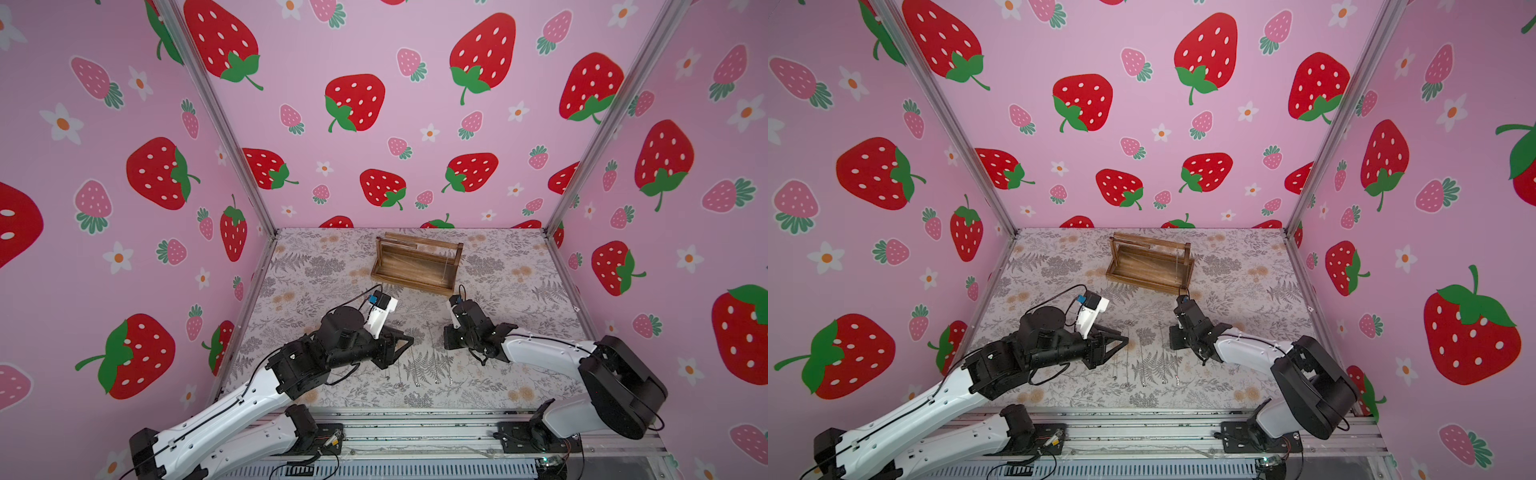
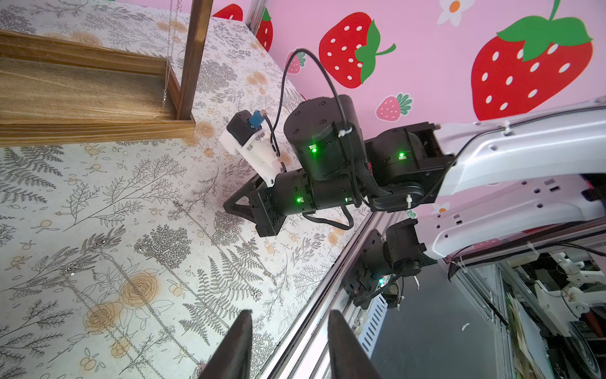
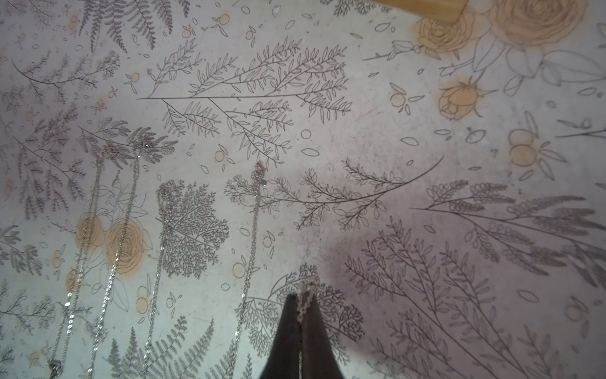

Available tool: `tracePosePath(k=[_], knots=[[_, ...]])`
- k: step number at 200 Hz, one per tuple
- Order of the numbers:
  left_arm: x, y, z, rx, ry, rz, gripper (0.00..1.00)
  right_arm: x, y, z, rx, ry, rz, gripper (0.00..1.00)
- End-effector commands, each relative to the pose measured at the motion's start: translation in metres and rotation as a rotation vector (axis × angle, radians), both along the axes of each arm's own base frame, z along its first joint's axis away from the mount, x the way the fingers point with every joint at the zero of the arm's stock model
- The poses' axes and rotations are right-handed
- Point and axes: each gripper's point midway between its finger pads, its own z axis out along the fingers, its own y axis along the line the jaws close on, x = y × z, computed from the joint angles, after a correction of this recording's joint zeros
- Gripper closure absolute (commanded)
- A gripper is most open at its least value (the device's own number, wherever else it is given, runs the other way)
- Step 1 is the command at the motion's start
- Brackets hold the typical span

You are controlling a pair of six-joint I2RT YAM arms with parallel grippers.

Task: Take the necklace off the jewelry display stand
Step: Place the necklace at the center of the board.

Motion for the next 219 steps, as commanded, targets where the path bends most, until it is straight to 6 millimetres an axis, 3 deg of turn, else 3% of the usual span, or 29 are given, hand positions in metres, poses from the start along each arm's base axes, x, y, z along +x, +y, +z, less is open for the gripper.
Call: tracePosePath(k=[1,94,159,219], knots=[[-0.001,-0.003,0.002,-0.014,-0.014,-0.012,0.6,0.008,0.005,0.005,0.014,-0.015,0.006,0.93],[0.0,-0.004,0.001,-0.017,-0.007,-0.012,0.6,0.011,0.002,0.003,0.017,-0.013,-0.011,0.88],[0.002,-0.007,0.0,-0.016,-0.002,-0.013,0.6,0.011,0.004,-0.016,-0.006,0.05,-0.021,0.79],[0.002,-0.008,0.001,-0.014,-0.006,-0.017,0.6,0.011,0.003,-0.023,-0.02,0.072,-0.03,0.78]])
